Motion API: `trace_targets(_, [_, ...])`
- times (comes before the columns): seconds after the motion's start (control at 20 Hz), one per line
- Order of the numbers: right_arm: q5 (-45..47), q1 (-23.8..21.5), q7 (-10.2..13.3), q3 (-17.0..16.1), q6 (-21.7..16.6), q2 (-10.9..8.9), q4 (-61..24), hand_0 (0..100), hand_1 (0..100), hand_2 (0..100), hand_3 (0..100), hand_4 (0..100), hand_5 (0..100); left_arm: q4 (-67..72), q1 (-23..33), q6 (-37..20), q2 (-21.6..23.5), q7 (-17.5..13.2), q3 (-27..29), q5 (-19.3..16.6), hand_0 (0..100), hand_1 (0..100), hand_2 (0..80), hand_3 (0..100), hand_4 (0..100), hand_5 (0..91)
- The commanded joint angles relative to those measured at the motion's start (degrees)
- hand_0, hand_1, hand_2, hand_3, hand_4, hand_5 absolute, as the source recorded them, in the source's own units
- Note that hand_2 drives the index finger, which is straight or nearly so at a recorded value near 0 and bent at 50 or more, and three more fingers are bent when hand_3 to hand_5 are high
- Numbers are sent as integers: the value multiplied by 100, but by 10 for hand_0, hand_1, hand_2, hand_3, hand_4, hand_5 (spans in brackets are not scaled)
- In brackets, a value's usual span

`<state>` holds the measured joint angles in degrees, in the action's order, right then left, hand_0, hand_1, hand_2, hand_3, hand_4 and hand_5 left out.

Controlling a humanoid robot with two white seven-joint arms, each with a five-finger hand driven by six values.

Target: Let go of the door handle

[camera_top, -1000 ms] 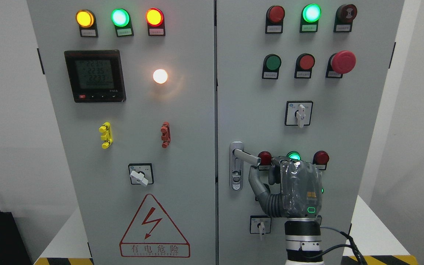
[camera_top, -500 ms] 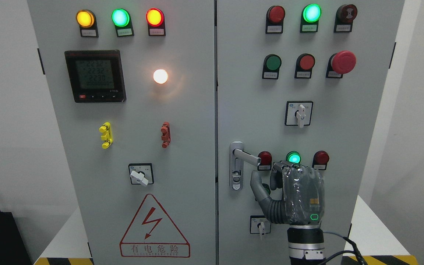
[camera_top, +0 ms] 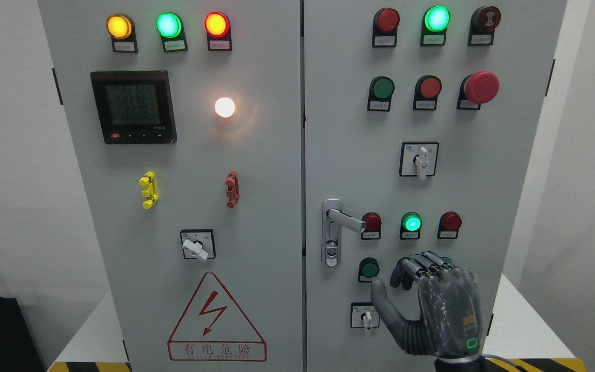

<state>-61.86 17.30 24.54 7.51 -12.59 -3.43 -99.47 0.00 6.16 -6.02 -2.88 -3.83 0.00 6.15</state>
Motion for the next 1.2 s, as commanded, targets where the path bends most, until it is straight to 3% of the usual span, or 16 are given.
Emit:
trace_targets(0.0, [559,-429,-2,-707,-270,-588,-309,482,283,117,174,103,39,114,-1,-5,-2,-4,-79,0,120,389,0,0,0,0])
trace_targets(0.05, [674,-447,-28,-716,-279,-615,-335,456,241,28,77,1,0,114,-1,-5,-2,-4,-79,0,120,389,0,0,0,0])
trace_targets(0.2, [824,-569,-20,-742,-314,-720,-345,431,218,0,0,0,0,114,-1,-5,-2,-4,-79,0,120,389,0,0,0,0])
trace_targets(0.4, [1035,-737,-46,-768,-586,-773,-353,417,214,0,0,0,0,114,-1,-5,7,-4,-79,0,120,389,0,0,0,0])
trace_targets(1.15, [1053,-807,-63,-760,-578,-703,-380,392,244,0,0,0,0,114,-1,-5,7,-4,-79,0,120,389,0,0,0,0])
